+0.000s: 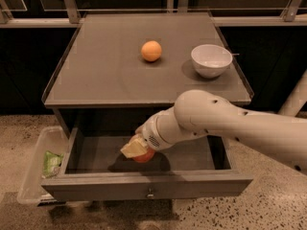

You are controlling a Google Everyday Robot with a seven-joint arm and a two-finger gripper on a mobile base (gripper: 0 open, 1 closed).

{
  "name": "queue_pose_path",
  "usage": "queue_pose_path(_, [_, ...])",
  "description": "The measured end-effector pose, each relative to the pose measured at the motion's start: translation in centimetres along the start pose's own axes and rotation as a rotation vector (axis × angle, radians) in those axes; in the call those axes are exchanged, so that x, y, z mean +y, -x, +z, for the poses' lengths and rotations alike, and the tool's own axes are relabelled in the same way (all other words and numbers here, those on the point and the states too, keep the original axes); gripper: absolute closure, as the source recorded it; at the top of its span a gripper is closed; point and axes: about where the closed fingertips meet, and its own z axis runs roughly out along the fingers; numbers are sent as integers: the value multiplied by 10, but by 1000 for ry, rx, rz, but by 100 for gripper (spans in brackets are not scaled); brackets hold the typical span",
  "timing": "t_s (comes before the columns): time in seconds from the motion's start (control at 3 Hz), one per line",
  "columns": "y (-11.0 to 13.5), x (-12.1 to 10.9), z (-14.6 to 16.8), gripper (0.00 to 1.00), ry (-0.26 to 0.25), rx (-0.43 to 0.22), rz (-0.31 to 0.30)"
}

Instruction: Place apple into top drawer

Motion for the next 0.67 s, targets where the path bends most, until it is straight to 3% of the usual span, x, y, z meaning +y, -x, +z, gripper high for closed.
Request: queue_pose_path(0.67, [-39,-14,48,100,19,25,70])
